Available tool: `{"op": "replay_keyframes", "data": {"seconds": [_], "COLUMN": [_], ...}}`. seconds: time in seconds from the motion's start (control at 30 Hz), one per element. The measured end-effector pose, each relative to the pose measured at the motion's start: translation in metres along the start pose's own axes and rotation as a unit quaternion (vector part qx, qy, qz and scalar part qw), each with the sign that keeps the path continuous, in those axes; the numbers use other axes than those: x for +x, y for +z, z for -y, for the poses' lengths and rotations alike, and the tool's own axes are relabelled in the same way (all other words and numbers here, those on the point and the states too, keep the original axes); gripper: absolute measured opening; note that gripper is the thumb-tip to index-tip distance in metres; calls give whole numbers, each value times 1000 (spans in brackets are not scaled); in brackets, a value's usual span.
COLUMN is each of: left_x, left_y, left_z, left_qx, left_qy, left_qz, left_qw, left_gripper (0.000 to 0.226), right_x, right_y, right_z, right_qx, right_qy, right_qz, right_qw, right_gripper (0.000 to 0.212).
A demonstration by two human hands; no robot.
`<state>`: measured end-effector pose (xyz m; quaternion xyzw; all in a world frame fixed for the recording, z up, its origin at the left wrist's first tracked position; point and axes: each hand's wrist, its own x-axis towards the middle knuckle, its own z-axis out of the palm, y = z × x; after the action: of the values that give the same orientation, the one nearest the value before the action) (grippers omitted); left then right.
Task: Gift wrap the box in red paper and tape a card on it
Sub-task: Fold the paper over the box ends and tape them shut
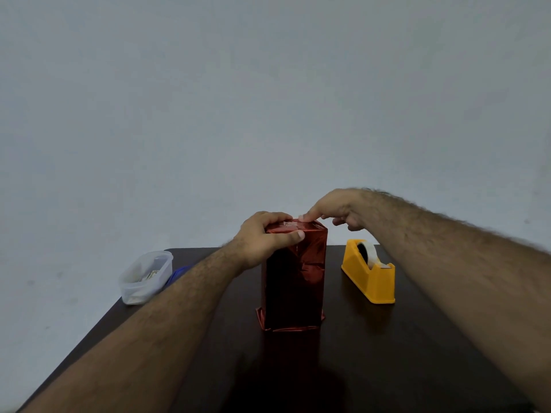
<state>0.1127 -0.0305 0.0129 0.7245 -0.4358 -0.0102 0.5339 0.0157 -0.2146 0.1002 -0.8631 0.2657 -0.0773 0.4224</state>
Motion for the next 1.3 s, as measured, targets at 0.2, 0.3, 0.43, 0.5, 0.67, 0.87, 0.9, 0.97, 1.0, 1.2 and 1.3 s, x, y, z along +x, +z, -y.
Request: {"op": "replay_keyframes", "data": {"seconds": [0.2, 0.3, 0.43, 0.5, 0.67, 0.87, 0.9, 0.97, 1.0, 1.2, 1.3], "left_x": [-10, -14, -15, -14, -13, -17, -16, -16, -17, -32, -43], "left_y": [3, 4, 4, 3, 3, 3, 3, 2, 1, -5, -16], "left_z": [-13, -19, -21, -21, -20, -21, -21, -22, -25, -25, -2], "left_qx": [-44, -50, -50, -52, -73, -86, -82, -78, -83, -131, -39], "left_qy": [19, 16, 3, -4, -22, -21, -21, -19, -14, 35, 69], "left_qz": [26, 19, 23, 26, 21, 20, 20, 26, 35, 23, -24], "left_qw": [999, 998, 998, 998, 997, 996, 996, 996, 996, 991, 997], "left_gripper": [23, 22, 23, 23, 27, 30, 31, 36, 34, 84, 89], "right_x": [-3, -3, -14, -12, -14, -7, -3, 7, 8, -24, -36], "right_y": [24, 32, 37, 41, 36, 16, 17, 21, 24, 22, 16], "right_z": [4, 10, 15, 17, 15, -17, -23, -30, -32, -54, -67], "right_qx": [9, -4, 0, -2, 2, 9, -7, -43, -63, 12, -130], "right_qy": [-19, -21, -21, -29, -105, -127, -122, -125, -137, -395, -449], "right_qz": [24, 46, 68, 42, -28, 14, -2, -66, -106, -152, -113], "right_qw": [999, 999, 997, 999, 994, 992, 992, 989, 983, 906, 877], "right_gripper": [57, 31, 23, 21, 35, 80, 80, 72, 64, 64, 89]}}
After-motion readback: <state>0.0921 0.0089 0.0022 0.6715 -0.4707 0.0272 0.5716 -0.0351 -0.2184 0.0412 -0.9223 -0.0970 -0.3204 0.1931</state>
